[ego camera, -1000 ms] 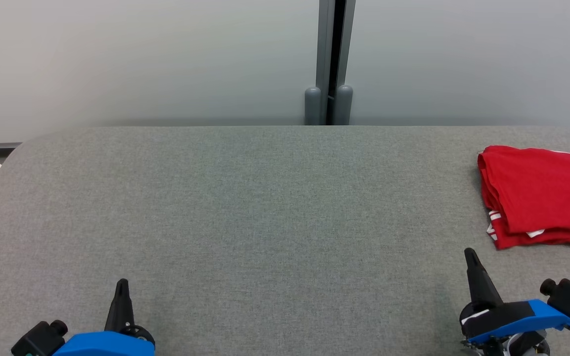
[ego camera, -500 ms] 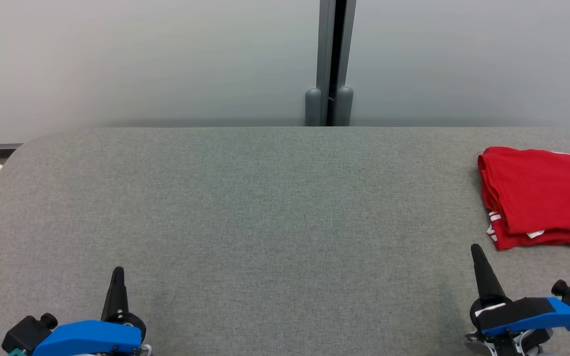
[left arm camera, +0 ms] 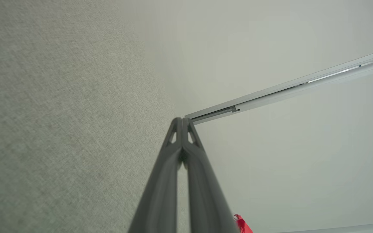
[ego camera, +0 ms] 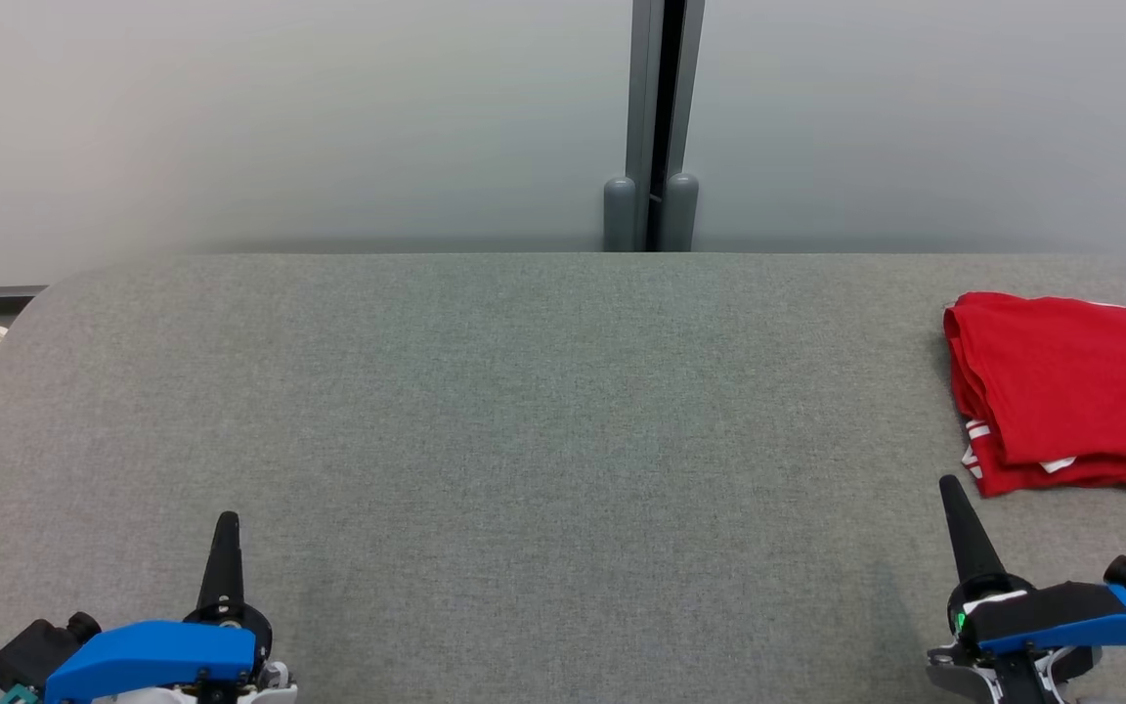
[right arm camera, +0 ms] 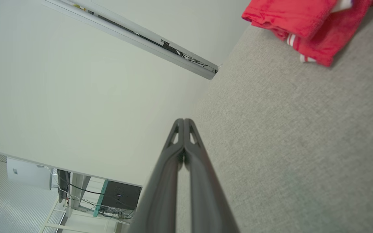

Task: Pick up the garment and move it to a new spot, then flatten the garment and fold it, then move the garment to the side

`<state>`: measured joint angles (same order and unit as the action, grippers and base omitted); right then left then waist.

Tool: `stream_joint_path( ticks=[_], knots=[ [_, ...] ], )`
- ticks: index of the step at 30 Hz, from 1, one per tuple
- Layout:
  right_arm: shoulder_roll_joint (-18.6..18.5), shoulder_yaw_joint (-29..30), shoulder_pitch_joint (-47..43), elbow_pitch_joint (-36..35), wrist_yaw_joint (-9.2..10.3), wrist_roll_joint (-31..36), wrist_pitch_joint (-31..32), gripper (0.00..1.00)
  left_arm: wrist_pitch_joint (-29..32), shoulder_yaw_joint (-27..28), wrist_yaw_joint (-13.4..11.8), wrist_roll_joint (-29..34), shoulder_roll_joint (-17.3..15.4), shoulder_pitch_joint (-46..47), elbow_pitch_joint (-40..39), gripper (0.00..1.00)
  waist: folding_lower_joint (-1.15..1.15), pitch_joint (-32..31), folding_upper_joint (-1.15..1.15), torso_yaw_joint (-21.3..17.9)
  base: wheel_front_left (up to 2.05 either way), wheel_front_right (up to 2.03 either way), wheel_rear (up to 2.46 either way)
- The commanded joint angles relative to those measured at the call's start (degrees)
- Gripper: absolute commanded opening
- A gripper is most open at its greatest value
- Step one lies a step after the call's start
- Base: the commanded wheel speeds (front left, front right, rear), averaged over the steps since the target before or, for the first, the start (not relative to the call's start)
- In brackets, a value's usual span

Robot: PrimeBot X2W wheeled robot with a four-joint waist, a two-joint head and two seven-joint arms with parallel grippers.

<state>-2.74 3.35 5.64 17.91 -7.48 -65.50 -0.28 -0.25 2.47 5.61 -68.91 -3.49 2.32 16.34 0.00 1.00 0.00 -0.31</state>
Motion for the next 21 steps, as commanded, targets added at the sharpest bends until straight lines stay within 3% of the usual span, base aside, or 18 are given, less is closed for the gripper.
stream_joint_path(
  ticks=[1,21],
  knots=[
    [-0.2,0.3,0.7,-0.8,-0.02,-1.4,0.4,0.0,0.3,0.3,0.3,-1.2,-0.1,1.2,-0.7,0.0,0.0,0.0,0.0,0.0,0.0,0.0,0.0],
    [-0.2,1.6,0.8,-2.2,-0.02,-12.0,3.1,0.0,3.1,2.0,1.1,-10.4,0.2,2.6,-1.4,0.0,0.0,-0.3,0.0,0.1,0.0,0.0,0.0]
  ],
)
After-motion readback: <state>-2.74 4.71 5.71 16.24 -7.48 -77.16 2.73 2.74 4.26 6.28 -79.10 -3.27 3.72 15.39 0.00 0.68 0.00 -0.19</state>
